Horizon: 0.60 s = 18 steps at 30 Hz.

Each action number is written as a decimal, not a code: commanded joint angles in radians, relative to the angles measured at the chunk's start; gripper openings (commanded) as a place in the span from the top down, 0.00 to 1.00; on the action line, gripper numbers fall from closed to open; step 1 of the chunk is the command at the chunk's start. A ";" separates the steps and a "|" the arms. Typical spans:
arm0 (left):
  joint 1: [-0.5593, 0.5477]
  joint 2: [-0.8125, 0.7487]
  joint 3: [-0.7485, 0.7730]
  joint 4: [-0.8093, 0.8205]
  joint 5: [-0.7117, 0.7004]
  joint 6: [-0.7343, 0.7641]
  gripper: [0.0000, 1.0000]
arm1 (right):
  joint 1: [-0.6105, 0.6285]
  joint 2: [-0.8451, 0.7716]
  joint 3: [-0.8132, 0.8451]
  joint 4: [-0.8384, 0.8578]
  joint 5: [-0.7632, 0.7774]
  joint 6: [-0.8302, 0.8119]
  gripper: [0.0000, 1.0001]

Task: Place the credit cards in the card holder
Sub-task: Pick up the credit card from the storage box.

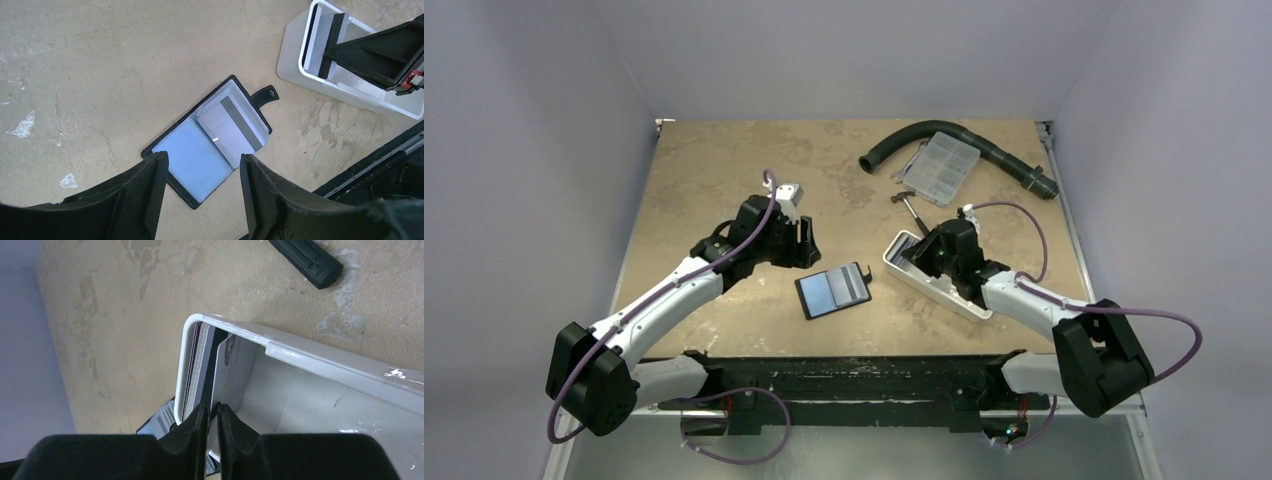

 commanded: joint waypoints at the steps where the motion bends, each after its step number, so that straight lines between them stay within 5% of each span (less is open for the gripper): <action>1: 0.007 0.002 -0.007 0.032 0.013 0.005 0.42 | -0.006 -0.054 0.002 -0.015 -0.004 0.010 0.82; 11: 0.007 0.027 -0.022 0.038 0.032 -0.019 0.41 | -0.007 -0.152 0.030 -0.194 0.027 -0.062 0.95; 18: 0.007 0.055 -0.073 0.061 0.077 -0.091 0.42 | -0.007 -0.254 0.098 -0.270 0.042 -0.358 1.00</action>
